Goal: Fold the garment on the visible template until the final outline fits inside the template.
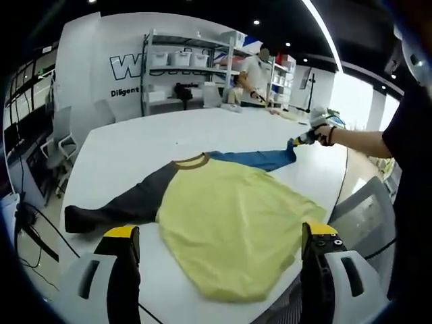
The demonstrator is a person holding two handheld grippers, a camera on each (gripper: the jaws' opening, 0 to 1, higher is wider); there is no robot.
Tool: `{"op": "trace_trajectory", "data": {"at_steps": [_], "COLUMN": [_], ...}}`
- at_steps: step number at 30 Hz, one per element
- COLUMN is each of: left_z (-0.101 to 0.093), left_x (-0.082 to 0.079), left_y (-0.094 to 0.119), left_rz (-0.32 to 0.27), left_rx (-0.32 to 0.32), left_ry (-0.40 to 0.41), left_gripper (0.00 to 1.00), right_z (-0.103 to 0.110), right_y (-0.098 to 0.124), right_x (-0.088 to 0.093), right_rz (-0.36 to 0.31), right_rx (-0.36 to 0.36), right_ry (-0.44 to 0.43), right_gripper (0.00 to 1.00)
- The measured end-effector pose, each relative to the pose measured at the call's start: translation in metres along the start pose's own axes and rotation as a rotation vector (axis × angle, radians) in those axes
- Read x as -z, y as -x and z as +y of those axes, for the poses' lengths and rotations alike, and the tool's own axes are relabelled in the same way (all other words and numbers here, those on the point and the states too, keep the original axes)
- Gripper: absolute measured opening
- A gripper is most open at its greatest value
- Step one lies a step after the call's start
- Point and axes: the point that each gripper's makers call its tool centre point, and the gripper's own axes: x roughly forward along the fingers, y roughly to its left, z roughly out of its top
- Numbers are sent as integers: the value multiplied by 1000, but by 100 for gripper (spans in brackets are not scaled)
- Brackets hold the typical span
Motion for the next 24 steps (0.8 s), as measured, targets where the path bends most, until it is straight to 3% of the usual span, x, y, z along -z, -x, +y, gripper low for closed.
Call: {"op": "trace_trajectory", "data": {"at_steps": [7,11,19,24], "left_z": [1,0,-2,-3], "left_x": [0,0,4,1], "left_y": [4,5,7,7], "left_rz": [-14,-14,-5,-12], "left_rx": [4,4,16,26], "left_ry": [8,2,11,6], "left_gripper": [99,99,99,99], "right_z": [65,91,164,193], "right_y": [8,12,20,22], "right_x": [-18,-24,-35,-38], "right_rz": [-41,-52,-74,-73], "right_rx": [-138,-167,-342,-392], "right_ry": [47,121,154,154], "right_gripper": [0,0,0,0]}}
